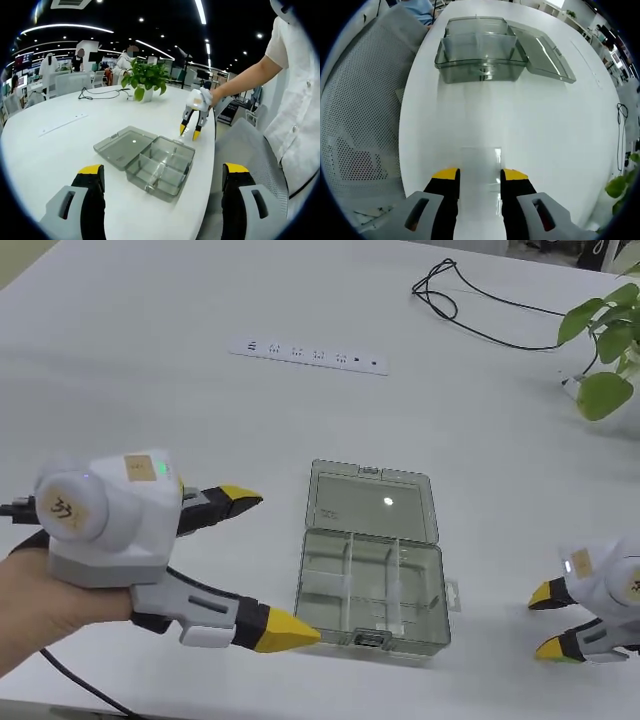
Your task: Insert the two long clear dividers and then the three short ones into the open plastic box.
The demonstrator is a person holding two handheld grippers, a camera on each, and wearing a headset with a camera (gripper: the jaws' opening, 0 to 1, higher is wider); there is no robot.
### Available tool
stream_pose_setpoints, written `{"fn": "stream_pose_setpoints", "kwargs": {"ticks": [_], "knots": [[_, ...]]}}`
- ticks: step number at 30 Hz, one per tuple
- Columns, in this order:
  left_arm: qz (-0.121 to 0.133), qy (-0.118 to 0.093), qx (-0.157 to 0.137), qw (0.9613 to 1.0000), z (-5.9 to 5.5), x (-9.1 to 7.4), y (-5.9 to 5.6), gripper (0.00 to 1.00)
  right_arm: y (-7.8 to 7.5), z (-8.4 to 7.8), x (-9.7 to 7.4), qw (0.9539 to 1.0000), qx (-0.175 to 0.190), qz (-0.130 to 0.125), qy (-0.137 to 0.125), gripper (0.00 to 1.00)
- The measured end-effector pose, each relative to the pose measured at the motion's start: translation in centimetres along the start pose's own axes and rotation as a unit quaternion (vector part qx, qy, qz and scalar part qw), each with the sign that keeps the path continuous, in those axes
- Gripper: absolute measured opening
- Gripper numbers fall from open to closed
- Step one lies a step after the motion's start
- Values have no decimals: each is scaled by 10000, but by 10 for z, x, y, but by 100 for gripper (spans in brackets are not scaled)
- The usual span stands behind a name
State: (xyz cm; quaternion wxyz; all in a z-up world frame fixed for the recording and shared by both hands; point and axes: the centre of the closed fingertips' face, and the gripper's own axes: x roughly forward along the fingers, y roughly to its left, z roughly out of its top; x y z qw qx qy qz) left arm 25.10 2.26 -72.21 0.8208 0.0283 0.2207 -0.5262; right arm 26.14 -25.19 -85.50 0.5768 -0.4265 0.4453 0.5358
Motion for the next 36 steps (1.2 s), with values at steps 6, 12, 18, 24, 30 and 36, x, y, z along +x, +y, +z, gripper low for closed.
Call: {"fn": "stream_pose_setpoints", "kwargs": {"ticks": [6, 12, 18, 24, 30, 36], "knots": [[19, -3, 19, 10000, 1, -2, 1, 100, -3, 5, -5, 9998, 119, -110, -124, 33], [35, -28, 16, 10000, 4, -2, 2, 99, -7, 16, -18, 9990, 200, -269, -308, 33], [40, -80, -8, 10000, 10, 0, 2, 98, -13, 33, -35, 9969, 257, -504, -545, 33], [33, -173, -63, 9998, 19, 4, 1, 96, -17, 56, -54, 9935, 265, -763, -807, 33], [5, -304, -206, 9993, 32, 8, -1, 94, -20, 77, -73, 9887, 302, -1011, -1063, 33], [-57, -359, -448, 9983, 42, 15, -6, 89, -22, 98, -92, 9830, 322, -1244, -1311, 33]]}}
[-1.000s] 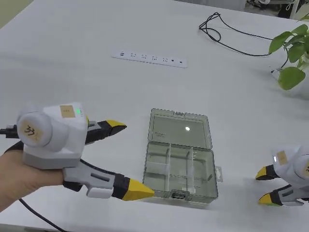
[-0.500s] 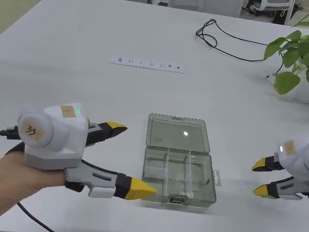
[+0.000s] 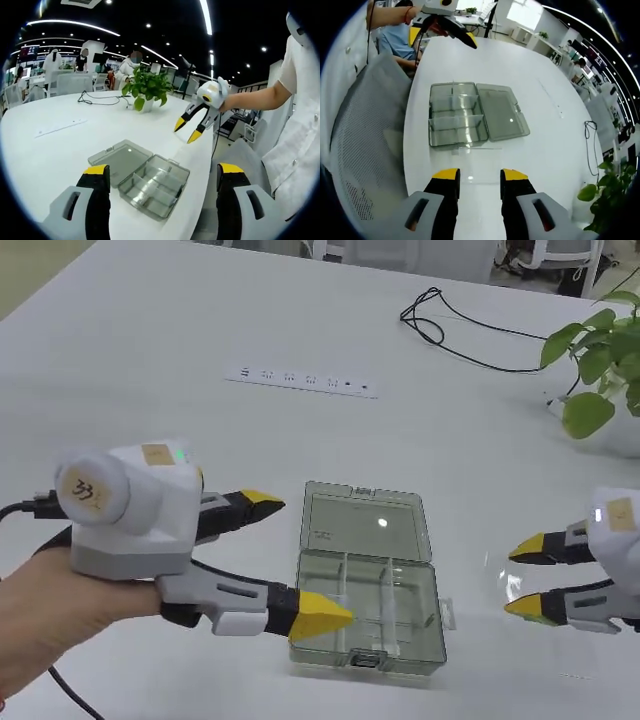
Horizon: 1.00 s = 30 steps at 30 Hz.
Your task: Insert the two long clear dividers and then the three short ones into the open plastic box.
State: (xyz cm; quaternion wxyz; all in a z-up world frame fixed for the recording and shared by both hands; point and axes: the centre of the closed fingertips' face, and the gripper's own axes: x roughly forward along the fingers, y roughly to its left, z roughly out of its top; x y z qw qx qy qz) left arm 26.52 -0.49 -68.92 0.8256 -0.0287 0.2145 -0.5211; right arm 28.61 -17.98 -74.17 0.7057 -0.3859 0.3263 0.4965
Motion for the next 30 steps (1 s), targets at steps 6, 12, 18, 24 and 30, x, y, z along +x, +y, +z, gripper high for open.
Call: {"fn": "stream_pose_setpoints", "kwargs": {"ticks": [6, 12, 18, 24, 30], "knots": [[-76, -35, -317, 9995, 8, 11, -8, 83, -1, 29, -12, 9995, 2, -177, -272, 33], [-262, -178, -886, 9956, 20, 23, -20, 76, 5, 56, -21, 9984, -103, -302, -456, 33], [-347, -257, -1299, 9906, 28, 32, -26, 70, 10, 75, -27, 9973, -205, -397, -581, 33], [-430, -299, -1650, 9849, 32, 42, -32, 61, 15, 88, -27, 9960, -420, -511, -601, 33], [-453, -289, -2043, 9774, 31, 53, -36, 50, 23, 96, -26, 9950, -618, -512, -593, 33]]}}
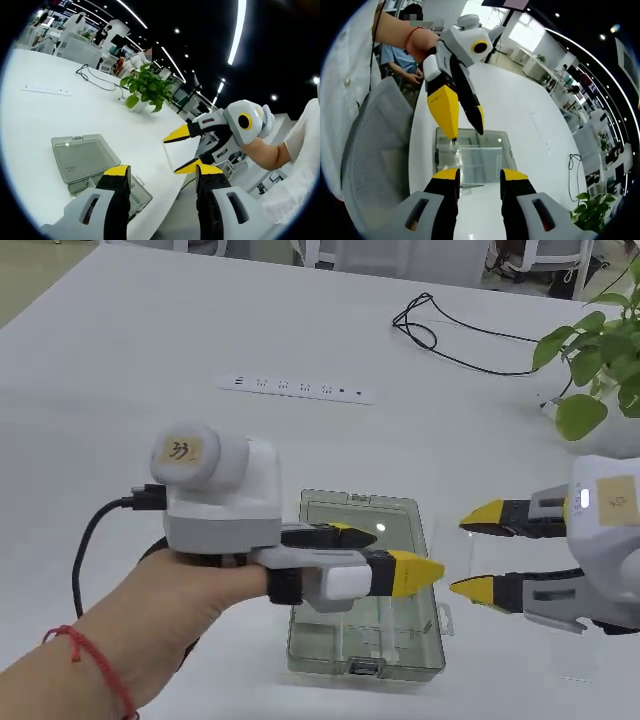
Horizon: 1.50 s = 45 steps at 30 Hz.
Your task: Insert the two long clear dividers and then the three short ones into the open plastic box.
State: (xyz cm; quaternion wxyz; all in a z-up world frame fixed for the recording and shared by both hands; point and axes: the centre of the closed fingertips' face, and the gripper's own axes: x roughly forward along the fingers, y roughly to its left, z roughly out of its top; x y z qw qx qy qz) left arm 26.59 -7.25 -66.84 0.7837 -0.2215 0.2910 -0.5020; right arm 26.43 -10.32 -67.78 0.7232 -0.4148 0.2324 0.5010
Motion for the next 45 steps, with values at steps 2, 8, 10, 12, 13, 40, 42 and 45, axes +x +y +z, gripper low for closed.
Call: {"fn": "stream_pose_setpoints", "kwargs": {"ticks": [2, 8, 10, 12, 13, 40, 42, 45], "knots": [[-37, 15, -122, 9999, -2, 3, -2, 43, 0, 2, 0, 10000, -54, -19, 10, 33], [-76, 113, -268, 9995, -8, 12, -2, 31, 2, 6, 0, 9999, -147, -33, 23, 33], [-105, 125, -283, 9995, -9, 14, -4, 27, 4, 7, 0, 9998, -192, -25, 37, 33], [-116, 147, -295, 9994, -10, 15, -5, 25, 4, 7, 0, 9997, -243, -29, 62, 33], [-119, 154, -292, 9994, -10, 16, -5, 23, 4, 7, 0, 9997, -255, -25, 66, 33], [-215, 208, -372, 9989, -13, 20, -6, 0, 5, 8, 5, 9987, -466, -30, 187, 33], [-194, 193, -428, 9987, -12, 20, -6, 0, 4, 8, 5, 9987, -478, -42, 186, 33], [-184, 183, -470, 9986, -12, 19, -6, 0, 4, 9, 5, 9986, -495, -62, 188, 33]]}}
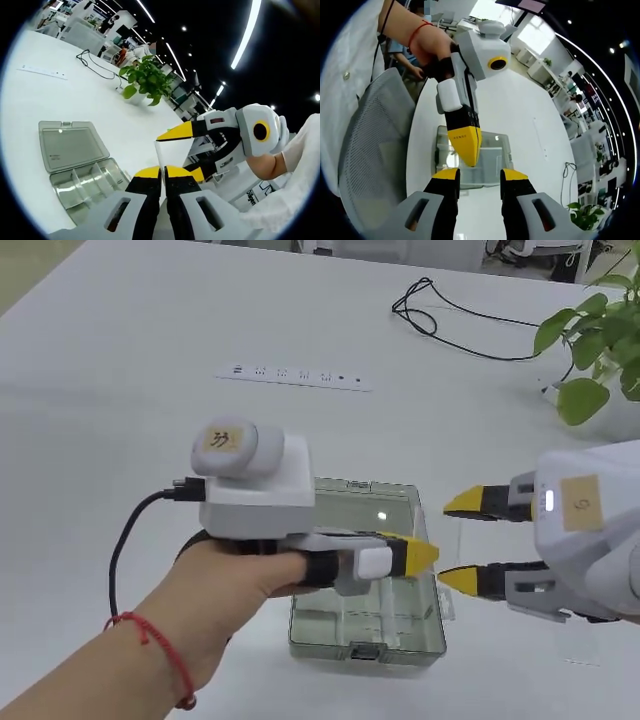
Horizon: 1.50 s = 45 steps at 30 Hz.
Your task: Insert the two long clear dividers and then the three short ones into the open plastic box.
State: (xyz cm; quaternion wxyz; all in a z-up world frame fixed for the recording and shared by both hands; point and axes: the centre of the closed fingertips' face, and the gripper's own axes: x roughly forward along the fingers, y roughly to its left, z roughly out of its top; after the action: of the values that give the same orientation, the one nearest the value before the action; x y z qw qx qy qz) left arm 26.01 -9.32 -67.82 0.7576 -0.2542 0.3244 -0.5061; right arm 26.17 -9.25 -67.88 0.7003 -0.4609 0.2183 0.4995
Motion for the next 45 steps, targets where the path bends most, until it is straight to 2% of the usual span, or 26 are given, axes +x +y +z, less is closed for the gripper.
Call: {"fn": "stream_pose_setpoints", "kwargs": {"ticks": [8, 12, 14, 16, 17, 19, 20, 21, 22, 23, 24, 25, 26, 28, 29, 32, 33, 38, 43, 45], "knots": [[31, -59, -57, 10000, 1, -1, 1, 0, -1, 1, 0, 10000, -24, -57, 8, 34], [56, -23, 79, 10000, 0, -2, 1, 0, -3, 2, -2, 10000, 50, -24, -43, 34], [47, -57, 142, 9999, 1, -4, 0, 0, -5, 5, -5, 9997, 166, -1, -154, 35], [57, -38, 373, 9993, 0, -6, 1, 0, -5, 8, -8, 9984, 437, 138, -343, 35], [7, -7, 653, 9979, -1, -7, 0, 0, -6, 9, -9, 9970, 562, 268, -456, 35], [-61, 72, 917, 9957, -5, -9, -2, 0, -5, 11, -12, 9944, 710, 493, -609, 34], [-133, 128, 1163, 9930, -7, -10, -2, 0, -5, 13, -14, 9915, 856, 662, -726, 33], [-163, 166, 1262, 9917, -9, -11, -3, 0, -4, 14, -15, 9892, 923, 789, -817, 33], [-219, 217, 1393, 9898, -12, -12, -4, 0, -4, 13, -15, 9840, 1090, 1055, -937, 32], [-290, 223, 1518, 9877, -13, -12, -6, 0, -4, 13, -16, 9806, 1189, 1193, -1002, 30], [-335, 219, 1712, 9844, -14, -13, -7, 0, -5, 17, -18, 9756, 1278, 1360, -1158, 28], [-355, 273, 1798, 9827, -17, -14, -8, 0, -3, 20, -19, 9703, 1388, 1532, -1256, 25], [-406, 311, 1918, 9801, -19, -15, -9, 0, 0, 23, -20, 9627, 1546, 1778, -1333, 24], [-479, 325, 2062, 9768, -21, -15, -11, 0, 1, 25, -19, 9565, 1600, 1988, -1413, 23], [-497, 366, 2133, 9750, -24, -15, -11, 0, 6, 25, -19, 9528, 1551, 2208, -1392, 21], [-574, 415, 2229, 9723, -26, -16, -13, 0, 14, 25, -17, 9472, 1471, 2501, -1364, 19], [-597, 406, 2284, 9709, -27, -17, -13, 0, 21, 27, -17, 9412, 1457, 2729, -1361, 19], [-747, 354, 2426, 9666, -26, -19, -18, 0, 24, 23, -9, 9382, 1390, 2889, -1304, 15], [-808, 342, 2530, 9635, -27, -21, -18, 0, 30, 24, -8, 9298, 1452, 3112, -1328, 8], [-819, 341, 2526, 9635, -27, -21, -18, 0, 31, 24, -6, 9285, 1447, 3144, -1344, 5]]}}
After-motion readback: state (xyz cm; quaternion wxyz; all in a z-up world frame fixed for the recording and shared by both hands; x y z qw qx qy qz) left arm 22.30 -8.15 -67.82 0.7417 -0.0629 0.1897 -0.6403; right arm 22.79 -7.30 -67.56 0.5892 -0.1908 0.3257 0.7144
